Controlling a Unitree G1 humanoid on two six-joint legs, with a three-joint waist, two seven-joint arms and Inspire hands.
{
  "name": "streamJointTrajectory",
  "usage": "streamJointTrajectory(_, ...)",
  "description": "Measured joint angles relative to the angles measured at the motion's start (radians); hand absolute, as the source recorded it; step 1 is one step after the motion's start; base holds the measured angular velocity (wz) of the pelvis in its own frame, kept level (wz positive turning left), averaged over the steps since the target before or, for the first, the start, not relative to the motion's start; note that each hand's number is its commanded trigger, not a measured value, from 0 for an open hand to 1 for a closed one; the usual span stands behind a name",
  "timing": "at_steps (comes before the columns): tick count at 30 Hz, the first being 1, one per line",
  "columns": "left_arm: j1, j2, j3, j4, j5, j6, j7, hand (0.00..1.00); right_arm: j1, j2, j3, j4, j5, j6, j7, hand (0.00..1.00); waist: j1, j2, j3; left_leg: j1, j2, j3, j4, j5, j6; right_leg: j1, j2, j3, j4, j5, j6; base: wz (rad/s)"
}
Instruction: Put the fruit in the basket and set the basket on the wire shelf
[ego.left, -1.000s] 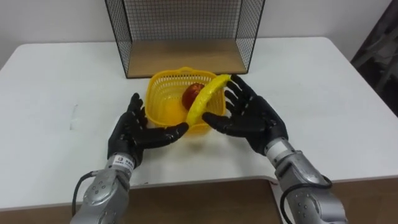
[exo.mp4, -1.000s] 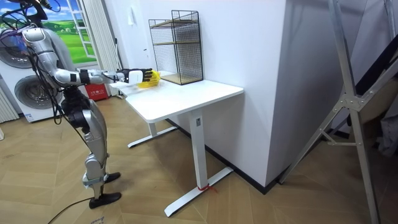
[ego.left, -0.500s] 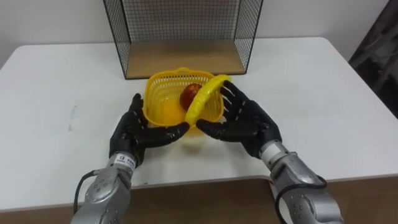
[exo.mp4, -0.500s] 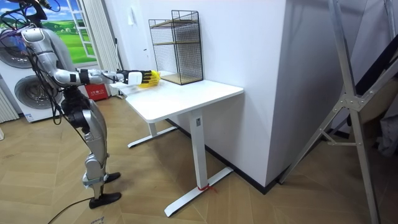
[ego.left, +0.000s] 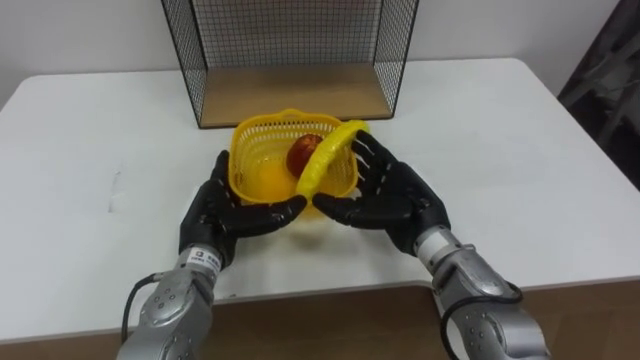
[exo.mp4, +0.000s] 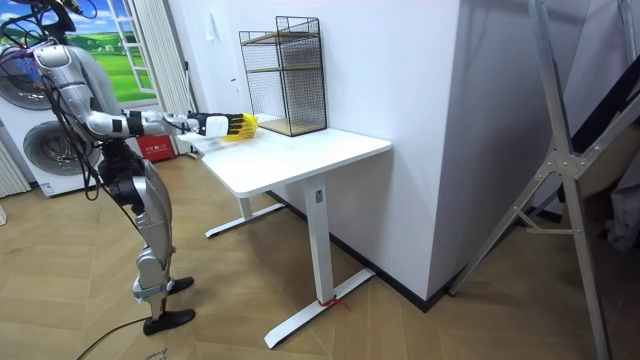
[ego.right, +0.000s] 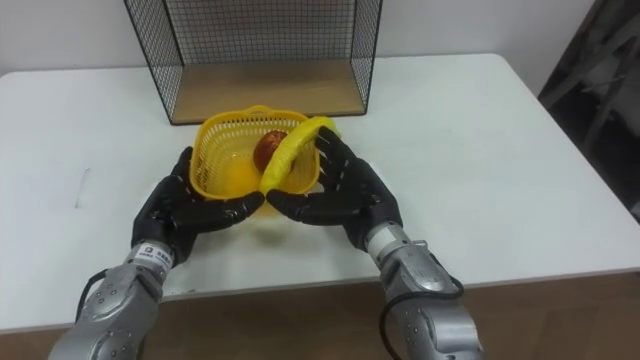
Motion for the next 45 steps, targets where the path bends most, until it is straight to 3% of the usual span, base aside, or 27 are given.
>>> streamJointTrajectory(18, -0.023, -0.005, -0.001, -0.016, 0.0, 0.0, 0.0, 0.0, 0.0, 0.0, 0.009, 0.0, -0.05, -0.004, -0.019, 0.0, -0.002, 0.01, -0.0002, 0.001, 0.0, 0.005, -0.001, 0.0, 0.0, -0.001, 0.002, 0.004, -0.002, 0.0, -0.001, 0.0)
streamJointTrajectory(27, -0.023, -0.004, -0.023, -0.077, -0.002, -0.002, 0.0, 0.0, 0.0, 0.001, 0.02, 0.0, -0.071, -0.004, -0.065, 0.0, -0.006, 0.01, -0.0005, 0.0, 0.0, 0.005, -0.005, 0.0, 0.0, -0.003, 0.003, 0.003, -0.003, 0.001, -0.001, 0.0)
streamJointTrajectory(39, -0.038, -0.008, -0.043, -0.091, 0.001, -0.003, 0.0, 0.0, -0.013, 0.002, 0.022, -0.046, -0.074, -0.004, -0.122, 0.0, -0.009, 0.008, -0.0061, 0.005, 0.001, 0.019, -0.003, 0.0, 0.0, -0.006, 0.002, 0.017, -0.001, 0.001, -0.001, -0.03)
streamJointTrajectory(45, -0.045, -0.008, -0.042, -0.104, 0.001, -0.035, 0.0, 0.0, -0.013, 0.001, 0.02, -0.112, -0.074, -0.012, -0.132, 0.0, -0.018, 0.008, -0.0063, 0.018, 0.001, 0.02, -0.003, 0.0, 0.0, 0.005, 0.003, 0.022, -0.001, 0.003, -0.002, -0.01)
